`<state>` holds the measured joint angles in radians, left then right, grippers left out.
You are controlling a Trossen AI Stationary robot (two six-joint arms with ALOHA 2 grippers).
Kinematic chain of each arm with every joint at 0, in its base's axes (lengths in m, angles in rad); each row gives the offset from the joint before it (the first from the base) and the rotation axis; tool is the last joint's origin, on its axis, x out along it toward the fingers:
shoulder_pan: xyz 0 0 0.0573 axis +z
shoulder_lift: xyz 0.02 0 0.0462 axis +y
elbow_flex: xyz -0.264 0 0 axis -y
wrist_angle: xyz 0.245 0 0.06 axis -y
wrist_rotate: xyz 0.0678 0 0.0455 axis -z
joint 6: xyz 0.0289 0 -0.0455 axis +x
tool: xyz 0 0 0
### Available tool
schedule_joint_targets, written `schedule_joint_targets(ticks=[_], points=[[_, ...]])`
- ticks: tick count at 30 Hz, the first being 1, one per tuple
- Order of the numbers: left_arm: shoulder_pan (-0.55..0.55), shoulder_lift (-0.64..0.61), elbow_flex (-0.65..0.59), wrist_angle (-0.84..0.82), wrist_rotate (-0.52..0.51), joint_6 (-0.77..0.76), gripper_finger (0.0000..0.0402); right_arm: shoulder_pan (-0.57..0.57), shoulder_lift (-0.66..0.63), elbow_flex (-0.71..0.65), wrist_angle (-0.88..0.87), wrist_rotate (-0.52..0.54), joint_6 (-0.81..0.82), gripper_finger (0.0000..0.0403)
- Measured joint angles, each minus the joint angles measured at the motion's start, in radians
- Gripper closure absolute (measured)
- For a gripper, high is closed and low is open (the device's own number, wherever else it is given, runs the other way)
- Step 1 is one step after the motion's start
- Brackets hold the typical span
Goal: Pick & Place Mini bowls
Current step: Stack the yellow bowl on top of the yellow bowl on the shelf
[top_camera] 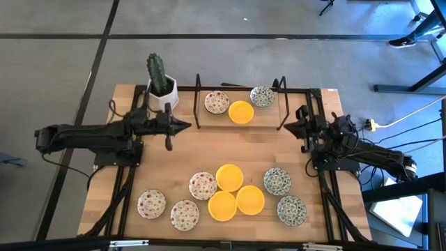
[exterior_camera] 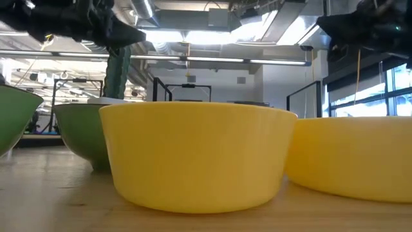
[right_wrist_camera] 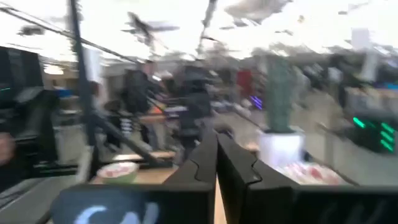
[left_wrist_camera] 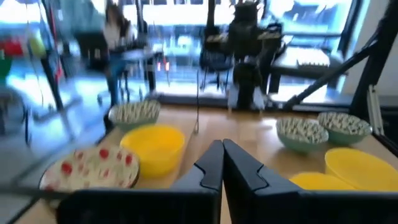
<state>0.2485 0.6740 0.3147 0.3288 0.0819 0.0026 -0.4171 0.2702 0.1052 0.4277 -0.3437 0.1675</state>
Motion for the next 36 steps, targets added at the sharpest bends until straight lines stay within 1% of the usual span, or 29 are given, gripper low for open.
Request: schedule_joint_targets(ticks=[2,4,7,10,12,15,18,20,22,24,26,28,31,36], points=[[-0.022,0.026,-0.065,0.172,-0.031,0.023,0.0399,-0.001,0.015,0.065,-0.124,0.043,-0.029,0.0398],[-0.039,0.058,-0.111,0.3,-0.039,0.039,0.04,-0.001,0.042,0.156,-0.278,0.079,-0.049,0.0398],[-0.059,0.091,-0.164,0.321,-0.038,0.059,0.0399,-0.001,0.13,0.336,-0.539,0.131,-0.037,0.04],[-0.067,0.121,-0.195,0.319,-0.042,0.109,0.0399,-0.001,0.26,0.512,-0.792,0.135,-0.058,0.04],[-0.066,0.137,-0.205,0.316,-0.042,0.136,0.04,0.007,0.364,0.604,-0.902,0.107,-0.092,0.04],[-0.066,0.141,-0.208,0.32,-0.042,0.17,0.0399,0.049,0.534,0.705,-0.954,0.023,-0.057,0.0394],[-0.066,0.141,-0.208,0.354,-0.046,0.215,0.0395,0.131,0.717,0.784,-0.942,0.021,-0.042,0.0365],[-0.066,0.141,-0.208,0.371,-0.047,0.222,0.0394,0.196,0.845,0.84,-0.935,0.058,-0.049,0.0336],[-0.066,0.141,-0.208,0.382,-0.047,0.222,0.0394,0.253,0.968,0.892,-0.954,0.118,-0.06,0.0303],[-0.066,0.141,-0.208,0.386,-0.047,0.22,0.0396,0.304,1.072,0.96,-0.94,0.166,-0.093,0.027],[-0.066,0.141,-0.208,0.385,-0.047,0.219,0.0398,0.352,1.17,1.028,-0.936,0.202,-0.167,0.0241],[-0.066,0.141,-0.208,0.377,-0.044,0.21,0.0397,0.402,1.267,1.091,-0.966,0.202,-0.259,0.0218],[-0.066,0.141,-0.208,0.376,-0.04,0.179,0.0394,0.47,1.384,1.205,-1.015,0.203,-0.371,0.02],[-0.066,0.141,-0.208,0.369,-0.038,0.165,0.0391,0.543,1.568,1.402,-1.149,0.279,-0.393,0.0194]])
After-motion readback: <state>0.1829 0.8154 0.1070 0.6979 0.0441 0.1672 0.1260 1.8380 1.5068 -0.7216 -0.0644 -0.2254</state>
